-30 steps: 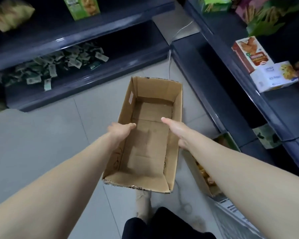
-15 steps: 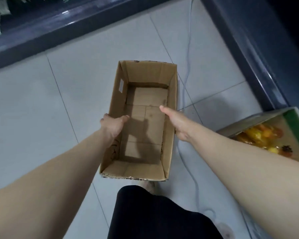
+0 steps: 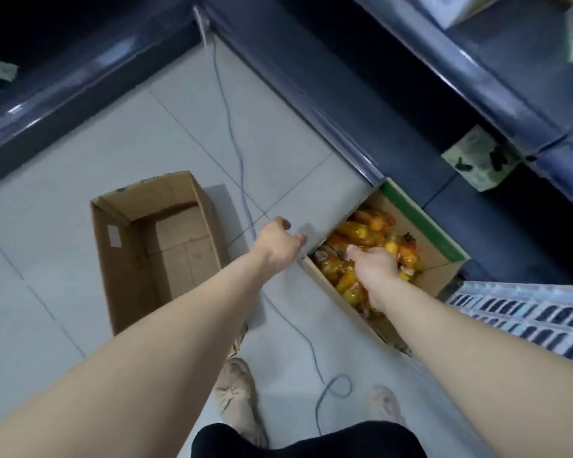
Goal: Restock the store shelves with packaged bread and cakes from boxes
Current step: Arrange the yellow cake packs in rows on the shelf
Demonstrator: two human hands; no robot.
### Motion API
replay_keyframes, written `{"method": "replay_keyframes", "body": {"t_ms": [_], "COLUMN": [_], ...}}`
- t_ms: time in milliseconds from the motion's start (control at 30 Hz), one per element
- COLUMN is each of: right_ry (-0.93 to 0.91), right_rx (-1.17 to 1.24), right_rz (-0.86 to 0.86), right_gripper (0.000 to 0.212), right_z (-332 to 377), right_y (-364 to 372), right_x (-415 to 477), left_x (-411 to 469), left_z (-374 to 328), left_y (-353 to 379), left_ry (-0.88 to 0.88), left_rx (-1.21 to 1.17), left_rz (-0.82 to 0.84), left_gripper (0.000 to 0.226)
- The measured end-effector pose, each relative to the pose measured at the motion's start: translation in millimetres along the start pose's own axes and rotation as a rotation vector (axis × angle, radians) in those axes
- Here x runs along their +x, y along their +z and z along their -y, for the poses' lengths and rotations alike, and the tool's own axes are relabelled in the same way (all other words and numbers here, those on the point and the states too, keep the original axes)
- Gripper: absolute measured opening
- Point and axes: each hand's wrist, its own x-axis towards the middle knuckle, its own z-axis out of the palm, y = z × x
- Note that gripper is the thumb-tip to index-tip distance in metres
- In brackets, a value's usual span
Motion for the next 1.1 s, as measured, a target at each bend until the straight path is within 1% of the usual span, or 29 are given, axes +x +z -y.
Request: {"method": "replay_keyframes", "body": {"t_ms": [67,133,167,233,300,400,533,633,667,767,833,933,1100], "right_ry": [0.091,0.147,0.175,0.254,0.324,0.39,0.43,0.416,0.413,0.374,0.347,0.29,0.219], "right_rx": [0.054,0.07,0.062,0.061,0.103,0.157,0.129,0.13,0.105,0.005,-0.015,-0.127,-0.127], "right_rz": [-0.051,-0.109,-0.136,-0.19,-0.229,-0.243,-0.201,-0.179,-0.205,-0.361,-0.385,-0.341,-0.271], "right_gripper": [0.062,0.063,0.064,0.075,0.08,0.071,0.052,0.043,0.041,0.034,0.033,0.038,0.031], "right_z": [-19.6,-44.1,-54.5,-74.3,-87.4,-101.9,-120.7,-130.0,-130.7,-125.7,-115.1,-93.3,-35.8], "right_y": [-34.9,-59.3,-67.6,-78.8,-85.6,-90.3,-90.8,-93.4,-93.8,-98.9,-106.2,-120.3,-157.5], "right_x": [16.3,37.8,47.9,70.3,90.1,119.0,142.9,151.5,151.1,138.6,123.6,91.7,6.4], "left_x": [7.0,19.1,27.5,47.0,67.8,97.0,125.2,141.0,143.7,135.7,119.4,88.4,10.2], "left_z": [-19.4,-29.2,-31.3,-32.8,-31.8,-29.0,-24.3,-22.1,-21.0,-17.7,-17.8,-28.8,-85.7], "left_y": [33.6,65.9,81.1,108.5,132.0,159.1,178.3,176.4,173.1,161.8,153.1,127.0,55.1], "left_ry": [0.013,0.014,0.02,0.033,0.049,0.069,0.063,0.089,0.092,0.071,0.055,0.03,0.018], "left_rx": [0.062,0.135,0.176,0.255,0.313,0.378,0.468,0.527,0.526,0.55,0.598,0.623,0.636], "left_rz": [0.052,0.078,0.079,0.071,0.026,-0.04,-0.158,-0.257,-0.281,-0.291,-0.295,-0.319,-0.354], "left_gripper": [0.048,0.047,0.047,0.049,0.055,0.061,0.054,0.033,0.028,0.03,0.032,0.033,0.03]}}
